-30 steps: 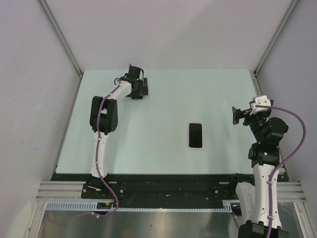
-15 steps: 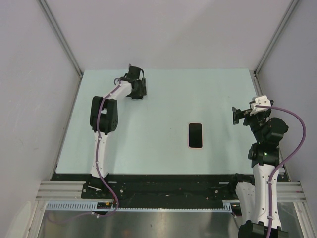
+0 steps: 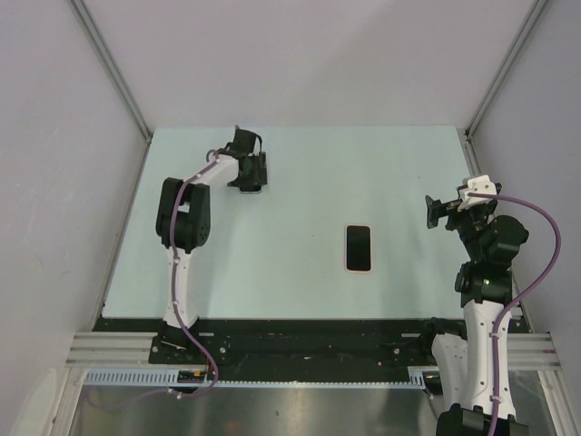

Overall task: Take the phone out of the phone case
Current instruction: Move the phone to the center of the board.

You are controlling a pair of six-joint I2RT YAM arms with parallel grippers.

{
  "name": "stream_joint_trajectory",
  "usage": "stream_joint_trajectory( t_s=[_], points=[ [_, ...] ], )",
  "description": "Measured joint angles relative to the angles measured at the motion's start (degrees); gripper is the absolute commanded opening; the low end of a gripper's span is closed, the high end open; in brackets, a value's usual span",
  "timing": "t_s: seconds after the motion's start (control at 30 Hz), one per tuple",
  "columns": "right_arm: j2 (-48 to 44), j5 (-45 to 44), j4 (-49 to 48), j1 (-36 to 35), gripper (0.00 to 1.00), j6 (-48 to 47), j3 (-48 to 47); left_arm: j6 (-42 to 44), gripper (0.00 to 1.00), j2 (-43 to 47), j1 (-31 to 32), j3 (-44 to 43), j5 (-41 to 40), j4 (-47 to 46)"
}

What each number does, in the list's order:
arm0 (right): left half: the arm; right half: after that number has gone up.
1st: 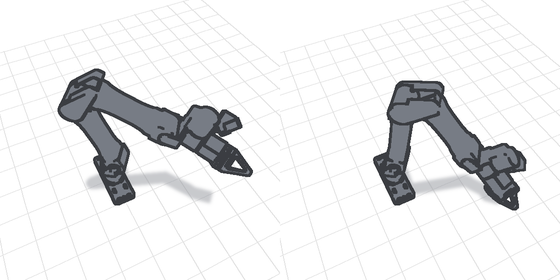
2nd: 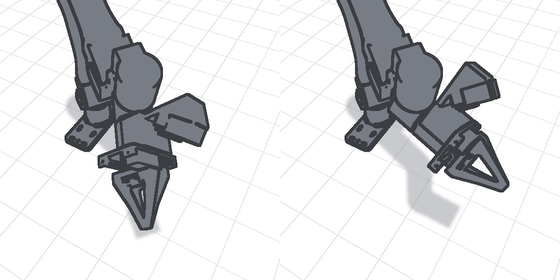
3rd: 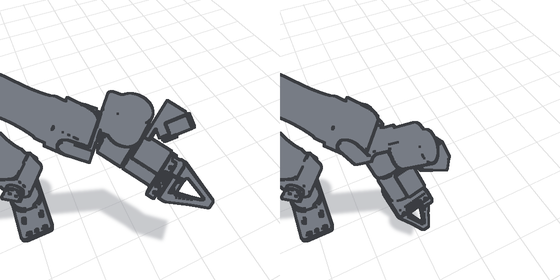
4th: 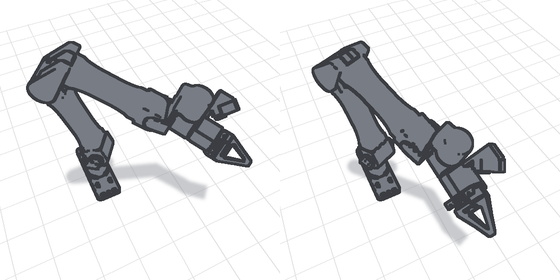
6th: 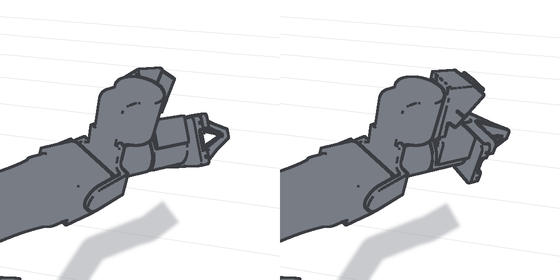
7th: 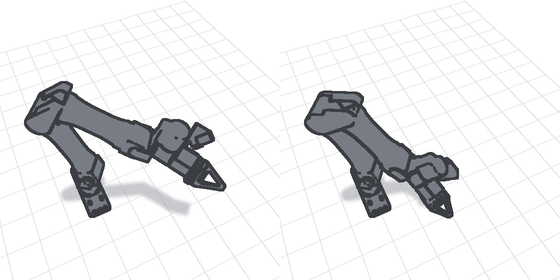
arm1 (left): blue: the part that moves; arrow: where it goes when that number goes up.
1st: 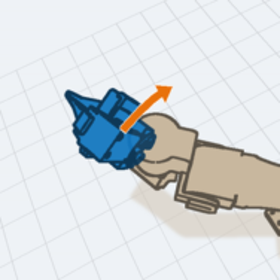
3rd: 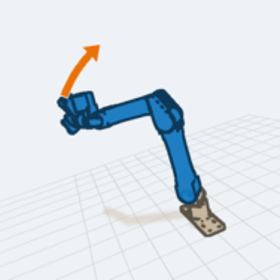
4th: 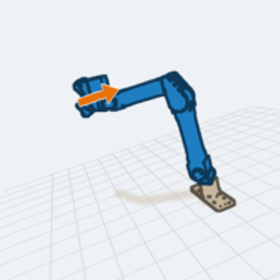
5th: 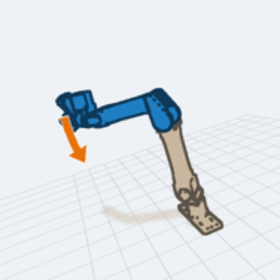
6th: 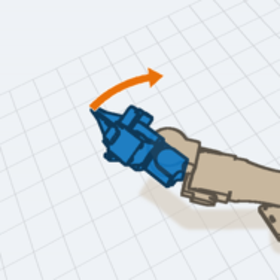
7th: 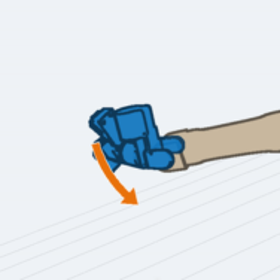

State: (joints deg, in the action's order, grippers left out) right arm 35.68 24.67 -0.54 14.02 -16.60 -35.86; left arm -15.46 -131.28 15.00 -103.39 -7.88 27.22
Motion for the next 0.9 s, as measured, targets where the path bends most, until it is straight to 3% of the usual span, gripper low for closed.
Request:
stream_joint_trajectory(
  t_s=[0.57, 0.67, 0.8, 0.9],
  points=[
    [-0.04, 0.00, 0.02, 0.00, 1.00, 0.00, 0.02, -0.02, 0.69, 12.85, 5.79, 18.18, 4.31, 2.34],
    [-0.15, 0.00, 0.02, 0.00, 1.00, 0.00, 0.02, 0.04, 0.74, 14.78, 6.82, 20.90, 4.76, 2.78],
    [-0.46, -0.02, 0.04, 0.02, 1.00, 0.00, 0.02, 0.52, 1.00, 15.63, 7.58, 22.29, 4.92, 2.89],
    [-0.55, -0.20, 0.04, 0.11, 1.00, -0.02, 0.02, 0.96, 1.00, 15.69, 8.09, 22.32, 5.31, 3.13]
  ],
)
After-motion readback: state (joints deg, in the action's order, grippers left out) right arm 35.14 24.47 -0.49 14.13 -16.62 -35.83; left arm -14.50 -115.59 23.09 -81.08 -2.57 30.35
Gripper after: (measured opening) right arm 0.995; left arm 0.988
